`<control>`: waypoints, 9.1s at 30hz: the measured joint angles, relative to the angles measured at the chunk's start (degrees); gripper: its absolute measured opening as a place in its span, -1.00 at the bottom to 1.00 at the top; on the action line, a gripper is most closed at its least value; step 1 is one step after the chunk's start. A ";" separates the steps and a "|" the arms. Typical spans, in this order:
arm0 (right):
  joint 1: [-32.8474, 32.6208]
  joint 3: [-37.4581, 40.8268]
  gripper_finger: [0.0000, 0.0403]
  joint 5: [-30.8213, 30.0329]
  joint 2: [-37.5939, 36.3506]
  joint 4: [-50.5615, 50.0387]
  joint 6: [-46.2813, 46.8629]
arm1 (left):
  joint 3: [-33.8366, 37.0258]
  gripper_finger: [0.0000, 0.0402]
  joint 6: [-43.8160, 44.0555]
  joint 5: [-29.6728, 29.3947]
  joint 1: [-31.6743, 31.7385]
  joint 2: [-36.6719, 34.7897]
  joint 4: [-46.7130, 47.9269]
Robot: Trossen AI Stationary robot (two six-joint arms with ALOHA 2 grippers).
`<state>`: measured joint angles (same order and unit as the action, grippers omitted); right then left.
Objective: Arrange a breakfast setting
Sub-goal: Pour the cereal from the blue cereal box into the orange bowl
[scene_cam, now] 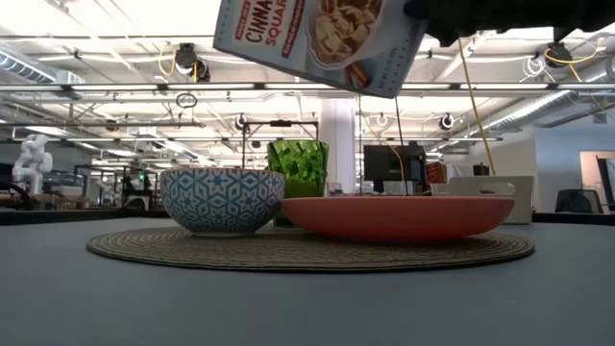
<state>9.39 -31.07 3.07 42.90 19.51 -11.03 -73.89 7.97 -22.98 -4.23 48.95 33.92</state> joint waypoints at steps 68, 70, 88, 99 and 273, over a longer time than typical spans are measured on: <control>-0.85 0.00 -0.28 16.57 -13.65 -33.49 10.36 | 26.08 -0.22 17.83 0.85 0.02 0.68 -12.38; -0.85 0.00 -0.28 16.57 -13.23 -33.50 10.39 | 26.08 -0.22 17.81 0.85 0.02 0.68 -12.38; -0.85 -2.01 -0.29 16.57 -10.92 -31.15 12.29 | 26.08 -0.22 17.77 0.85 0.02 0.68 -12.35; -0.85 -7.84 -0.29 16.57 -6.32 -36.71 12.39 | 26.06 -0.22 17.77 0.83 0.02 0.68 -12.33; -0.85 -20.83 -0.29 16.40 9.42 -44.13 10.32 | 26.03 -0.22 14.82 0.82 0.02 0.63 -7.96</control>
<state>8.54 -51.90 19.46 52.32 -24.62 -0.71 -47.86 22.79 -22.16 -4.21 49.58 25.96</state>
